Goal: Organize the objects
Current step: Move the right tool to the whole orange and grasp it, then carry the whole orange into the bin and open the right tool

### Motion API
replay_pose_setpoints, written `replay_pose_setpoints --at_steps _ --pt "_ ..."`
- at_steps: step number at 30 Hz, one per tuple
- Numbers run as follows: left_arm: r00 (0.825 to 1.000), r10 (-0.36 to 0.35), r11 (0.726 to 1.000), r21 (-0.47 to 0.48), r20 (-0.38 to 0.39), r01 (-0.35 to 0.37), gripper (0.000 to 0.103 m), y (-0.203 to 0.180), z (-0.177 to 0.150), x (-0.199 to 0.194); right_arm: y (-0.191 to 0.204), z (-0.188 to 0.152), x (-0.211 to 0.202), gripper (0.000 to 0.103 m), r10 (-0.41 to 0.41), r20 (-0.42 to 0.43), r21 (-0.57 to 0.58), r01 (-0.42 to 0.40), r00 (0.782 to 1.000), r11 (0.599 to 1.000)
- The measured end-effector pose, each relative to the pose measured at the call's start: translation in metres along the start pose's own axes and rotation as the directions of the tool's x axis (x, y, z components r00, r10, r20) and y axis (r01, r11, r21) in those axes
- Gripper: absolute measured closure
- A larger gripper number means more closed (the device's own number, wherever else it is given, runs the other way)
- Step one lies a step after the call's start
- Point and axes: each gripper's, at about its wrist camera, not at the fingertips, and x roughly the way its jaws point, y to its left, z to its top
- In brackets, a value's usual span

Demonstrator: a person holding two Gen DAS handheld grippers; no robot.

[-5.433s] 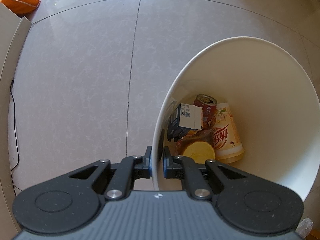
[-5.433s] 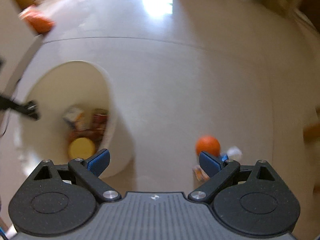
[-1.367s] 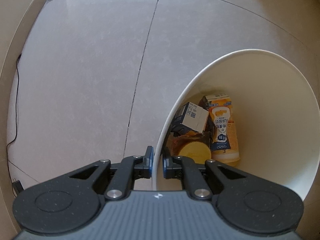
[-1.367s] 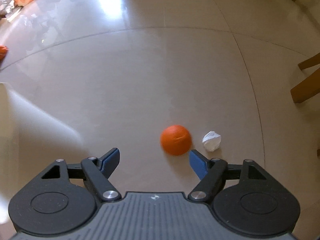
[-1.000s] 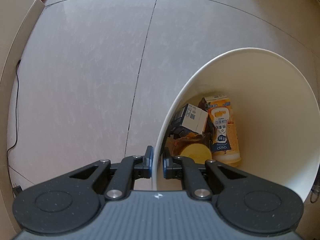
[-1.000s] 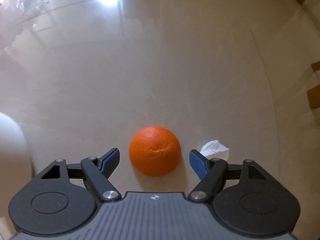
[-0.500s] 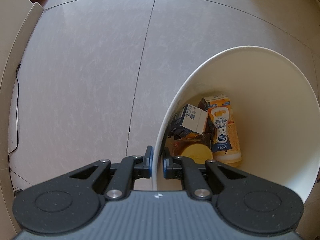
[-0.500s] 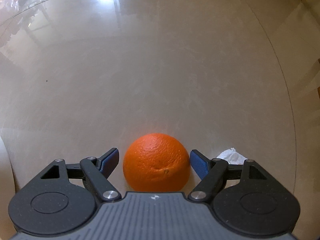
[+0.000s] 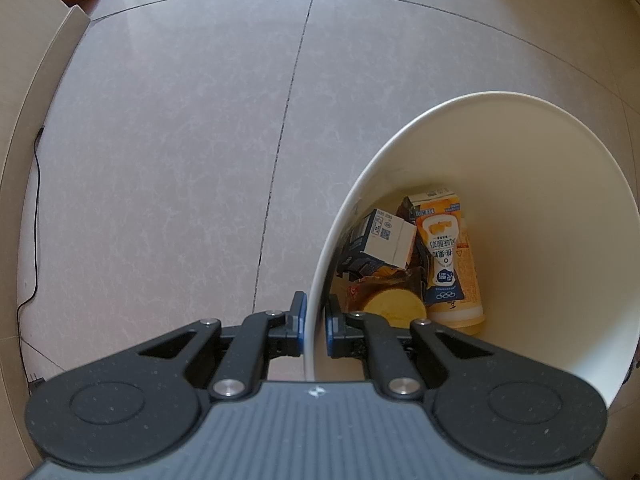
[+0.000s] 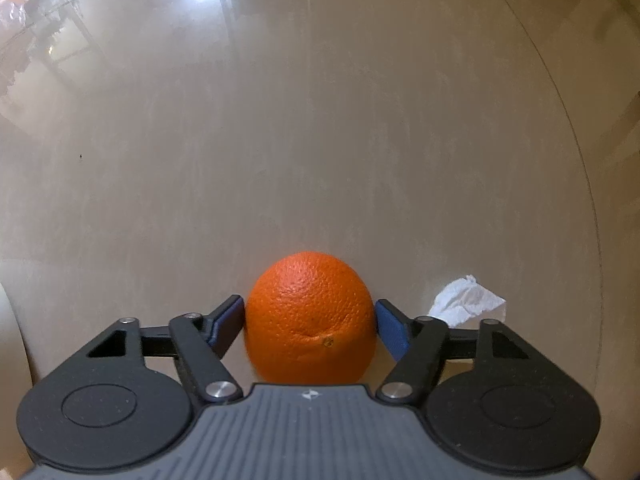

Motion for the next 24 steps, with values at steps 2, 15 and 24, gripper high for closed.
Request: replay_pose_setpoints --at_steps 2,15,24 --pt "1.000 -0.001 1.000 -0.004 -0.003 0.001 0.096 0.001 0.000 0.000 0.001 -0.002 -0.004 0.032 -0.015 -0.005 -0.016 0.015 1.000 1.000" --pt "1.000 0.014 1.000 0.000 -0.012 -0.014 0.096 -0.002 0.003 0.001 0.001 -0.010 -0.107 0.034 0.004 0.045 -0.039 -0.002 0.999 0.999" --pt "1.000 0.020 1.000 -0.008 -0.006 -0.020 0.095 -0.004 0.002 0.003 0.030 -0.020 -0.237 0.034 0.144 0.125 -0.094 -0.132 0.982 0.987"
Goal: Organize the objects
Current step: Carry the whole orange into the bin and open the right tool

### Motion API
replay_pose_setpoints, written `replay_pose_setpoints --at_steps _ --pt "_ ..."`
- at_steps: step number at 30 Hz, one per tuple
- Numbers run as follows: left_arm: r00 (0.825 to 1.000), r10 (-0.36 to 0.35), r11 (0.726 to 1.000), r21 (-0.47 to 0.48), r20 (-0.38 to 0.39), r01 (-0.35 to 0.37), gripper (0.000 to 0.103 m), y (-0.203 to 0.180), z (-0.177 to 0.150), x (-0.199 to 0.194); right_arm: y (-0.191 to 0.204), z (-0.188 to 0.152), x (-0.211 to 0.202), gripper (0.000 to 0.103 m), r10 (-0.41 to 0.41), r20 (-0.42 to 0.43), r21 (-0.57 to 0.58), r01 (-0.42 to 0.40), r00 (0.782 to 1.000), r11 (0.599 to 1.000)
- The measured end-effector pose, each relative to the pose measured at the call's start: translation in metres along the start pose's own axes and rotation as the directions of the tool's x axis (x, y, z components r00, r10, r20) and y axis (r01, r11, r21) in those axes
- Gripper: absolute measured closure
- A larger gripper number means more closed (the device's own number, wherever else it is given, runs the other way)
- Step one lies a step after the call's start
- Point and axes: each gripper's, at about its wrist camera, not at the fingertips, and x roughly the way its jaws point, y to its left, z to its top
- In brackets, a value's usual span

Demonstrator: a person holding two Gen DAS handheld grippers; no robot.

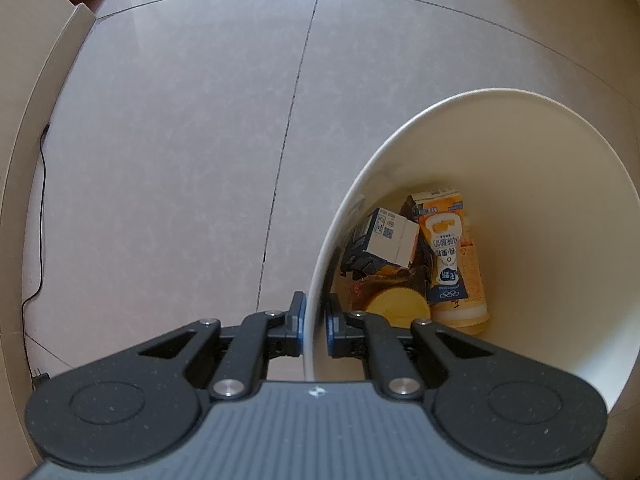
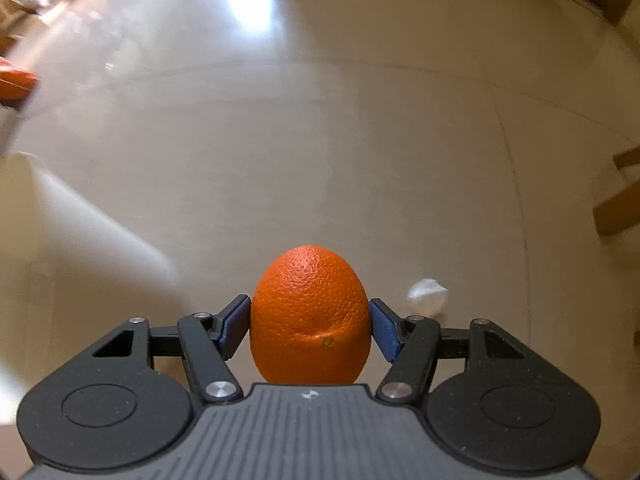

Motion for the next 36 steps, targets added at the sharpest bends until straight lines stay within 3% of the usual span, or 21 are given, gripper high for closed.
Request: replay_pose_setpoints --at_steps 5,10,15,20,25,31,36 --pt "1.000 0.000 1.000 0.002 0.003 0.000 0.095 0.000 -0.002 0.000 0.047 0.008 -0.048 0.034 0.133 0.040 -0.045 -0.131 0.990 0.990" --pt "1.000 -0.011 1.000 -0.013 0.000 0.011 0.096 0.004 -0.003 0.001 0.101 0.014 -0.070 0.034 0.237 0.044 -0.164 -0.227 0.970 0.960" --pt "1.000 -0.031 0.999 -0.032 0.000 0.031 0.096 0.012 -0.001 0.000 0.148 0.013 -0.078 0.034 0.268 0.038 -0.270 -0.248 0.963 0.930" --pt "0.999 -0.050 0.998 -0.045 0.005 0.050 0.097 0.020 0.000 -0.003 0.171 0.009 -0.072 0.033 0.261 0.032 -0.343 -0.234 0.965 0.910" --pt "0.999 -0.053 0.997 -0.050 0.004 0.053 0.097 0.025 0.001 -0.003 0.171 -0.001 -0.071 0.019 0.263 0.014 -0.373 -0.239 0.965 0.897" --pt "0.999 -0.048 0.998 -0.050 0.000 0.048 0.097 0.027 0.002 -0.004 0.157 -0.004 -0.071 0.018 0.236 0.027 -0.361 -0.210 0.971 0.909" --pt "0.999 -0.048 0.997 -0.058 -0.005 0.048 0.097 0.025 0.003 -0.003 0.125 -0.003 -0.068 0.014 0.166 0.065 -0.272 -0.143 0.984 0.952"
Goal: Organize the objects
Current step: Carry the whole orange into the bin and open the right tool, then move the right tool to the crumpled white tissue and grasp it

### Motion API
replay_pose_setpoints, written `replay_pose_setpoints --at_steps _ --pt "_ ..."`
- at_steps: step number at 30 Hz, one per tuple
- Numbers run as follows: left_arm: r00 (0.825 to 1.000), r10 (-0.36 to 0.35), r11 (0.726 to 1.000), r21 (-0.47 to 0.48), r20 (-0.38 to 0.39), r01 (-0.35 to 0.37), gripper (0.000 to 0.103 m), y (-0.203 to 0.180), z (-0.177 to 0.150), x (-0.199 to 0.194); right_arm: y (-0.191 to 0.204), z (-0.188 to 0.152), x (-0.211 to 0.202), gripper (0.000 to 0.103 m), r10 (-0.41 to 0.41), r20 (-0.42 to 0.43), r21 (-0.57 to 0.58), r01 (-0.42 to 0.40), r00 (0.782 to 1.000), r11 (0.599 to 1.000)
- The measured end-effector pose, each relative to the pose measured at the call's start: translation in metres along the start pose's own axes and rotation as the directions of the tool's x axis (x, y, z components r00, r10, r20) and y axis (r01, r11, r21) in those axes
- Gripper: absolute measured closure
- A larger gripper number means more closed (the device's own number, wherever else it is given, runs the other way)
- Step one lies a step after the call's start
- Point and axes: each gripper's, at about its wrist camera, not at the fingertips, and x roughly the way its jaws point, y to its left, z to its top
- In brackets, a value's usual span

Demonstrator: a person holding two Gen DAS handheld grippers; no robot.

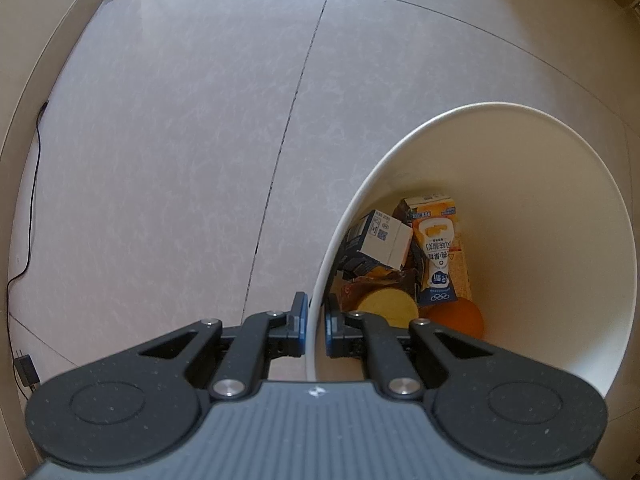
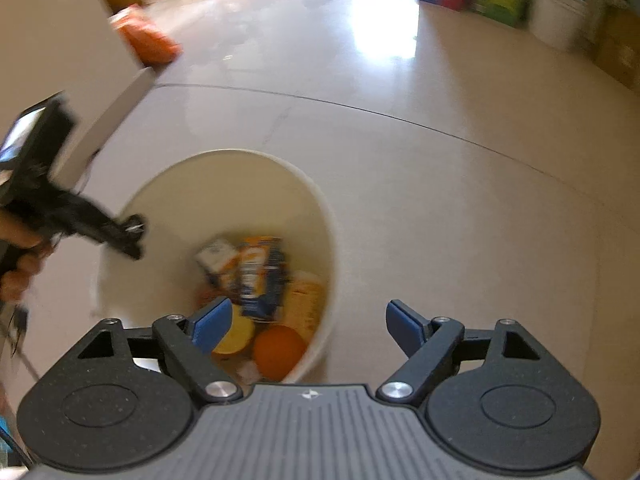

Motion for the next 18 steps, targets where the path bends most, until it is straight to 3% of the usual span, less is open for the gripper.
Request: replay_pose_setpoints --at_steps 4,7,13,18 --pt "1.000 0.004 1.000 0.004 -0.001 -0.004 0.097 0.000 0.000 0.000 -0.044 -0.013 0.002 0.011 -0.092 -0.012 0.144 0.092 0.996 0.985" --pt "1.000 0.006 1.000 0.004 -0.001 -0.006 0.096 0.000 0.000 0.000 -0.085 -0.028 0.009 0.011 -0.168 -0.032 0.257 0.171 0.985 0.951" --pt "1.000 0.013 1.000 -0.002 0.002 -0.013 0.096 -0.001 -0.001 0.000 -0.170 -0.067 0.050 0.011 -0.325 -0.106 0.373 0.341 0.940 0.863" --pt "1.000 0.010 1.000 -0.017 -0.005 -0.010 0.096 0.000 0.000 0.001 -0.228 -0.094 0.099 0.012 -0.293 -0.212 0.457 0.359 0.932 0.814"
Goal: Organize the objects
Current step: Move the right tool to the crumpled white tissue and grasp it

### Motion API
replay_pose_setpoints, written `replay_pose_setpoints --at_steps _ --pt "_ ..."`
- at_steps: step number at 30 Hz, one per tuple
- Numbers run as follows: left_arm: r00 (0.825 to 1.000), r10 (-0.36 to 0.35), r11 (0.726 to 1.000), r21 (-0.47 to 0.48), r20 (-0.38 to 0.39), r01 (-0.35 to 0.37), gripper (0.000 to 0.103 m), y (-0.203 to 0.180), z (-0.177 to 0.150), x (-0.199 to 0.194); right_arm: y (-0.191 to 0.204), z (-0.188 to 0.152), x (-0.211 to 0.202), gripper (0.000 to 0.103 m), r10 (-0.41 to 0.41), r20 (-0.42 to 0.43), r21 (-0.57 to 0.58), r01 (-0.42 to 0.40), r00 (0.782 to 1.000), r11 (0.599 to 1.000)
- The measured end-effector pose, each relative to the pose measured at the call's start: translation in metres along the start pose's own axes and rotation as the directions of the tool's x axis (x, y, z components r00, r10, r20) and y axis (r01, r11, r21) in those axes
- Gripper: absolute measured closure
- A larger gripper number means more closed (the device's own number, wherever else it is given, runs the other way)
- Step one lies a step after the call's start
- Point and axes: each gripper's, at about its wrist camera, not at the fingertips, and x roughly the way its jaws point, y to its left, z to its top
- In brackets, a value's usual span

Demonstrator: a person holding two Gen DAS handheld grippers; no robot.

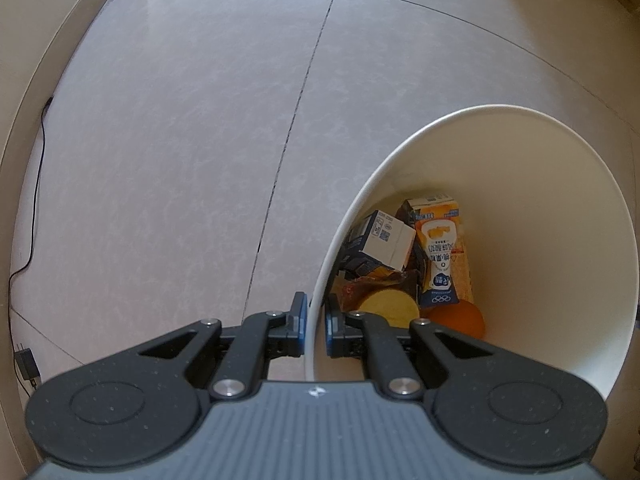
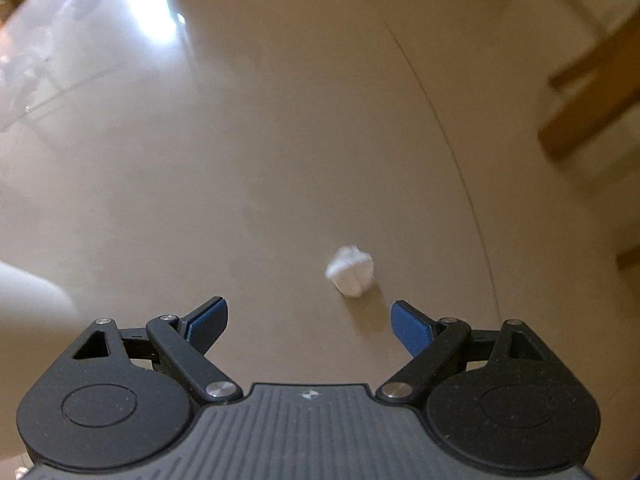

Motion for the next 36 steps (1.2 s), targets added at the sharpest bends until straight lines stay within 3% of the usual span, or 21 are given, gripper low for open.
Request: replay_pose_setpoints --at_steps 7,15,36 --pt "1.000 0.000 1.000 0.017 0.000 0.000 0.096 0.000 0.001 -0.001 -0.037 0.016 0.074 0.015 0.039 -0.115 0.208 -0.015 0.993 0.978" --pt "1.000 -0.004 1.000 0.031 0.008 0.003 0.096 -0.001 -0.001 -0.001 -0.049 0.036 0.124 0.022 0.077 -0.167 0.360 -0.012 0.983 0.933" --pt "1.000 0.009 0.999 0.052 0.019 -0.010 0.096 -0.003 -0.002 0.001 -0.028 0.040 0.152 0.028 0.014 -0.200 0.319 0.052 0.980 0.947"
